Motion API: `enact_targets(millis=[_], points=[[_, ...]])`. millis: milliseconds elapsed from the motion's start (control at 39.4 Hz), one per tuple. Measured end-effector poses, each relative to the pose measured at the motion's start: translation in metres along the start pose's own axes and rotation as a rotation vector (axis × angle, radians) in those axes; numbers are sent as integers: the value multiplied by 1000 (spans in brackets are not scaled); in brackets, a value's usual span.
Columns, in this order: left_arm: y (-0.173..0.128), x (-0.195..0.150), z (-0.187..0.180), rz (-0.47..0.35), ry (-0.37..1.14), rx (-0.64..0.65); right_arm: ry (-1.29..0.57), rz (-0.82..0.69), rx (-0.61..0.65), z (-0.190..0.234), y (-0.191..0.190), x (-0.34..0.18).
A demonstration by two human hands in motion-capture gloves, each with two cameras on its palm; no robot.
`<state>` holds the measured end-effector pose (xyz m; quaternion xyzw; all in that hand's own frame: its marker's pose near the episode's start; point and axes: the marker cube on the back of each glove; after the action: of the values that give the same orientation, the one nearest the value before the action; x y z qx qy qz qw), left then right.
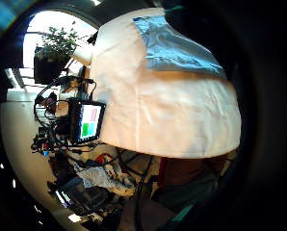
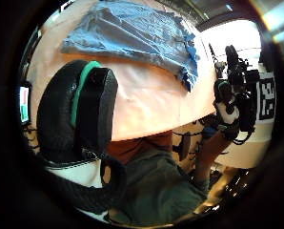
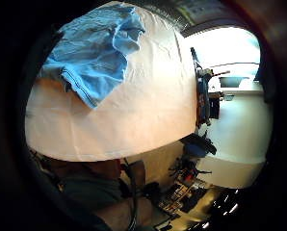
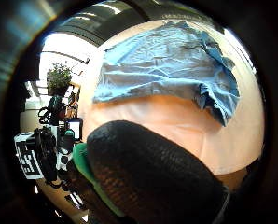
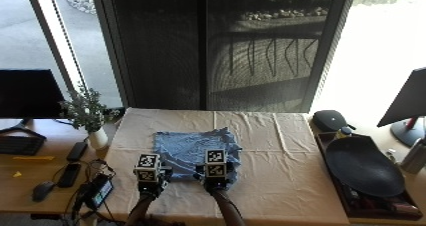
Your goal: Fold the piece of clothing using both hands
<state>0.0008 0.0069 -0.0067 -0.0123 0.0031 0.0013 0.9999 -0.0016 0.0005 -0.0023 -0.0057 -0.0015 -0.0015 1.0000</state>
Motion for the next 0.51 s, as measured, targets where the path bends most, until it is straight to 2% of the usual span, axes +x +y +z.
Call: enact_targets(millis=[254, 508], points=[[1, -5, -12, 2, 31, 55, -1, 0, 54, -23, 6, -2], [5, -7, -24, 5, 19, 65, -26, -66, 31, -33, 15, -9]])
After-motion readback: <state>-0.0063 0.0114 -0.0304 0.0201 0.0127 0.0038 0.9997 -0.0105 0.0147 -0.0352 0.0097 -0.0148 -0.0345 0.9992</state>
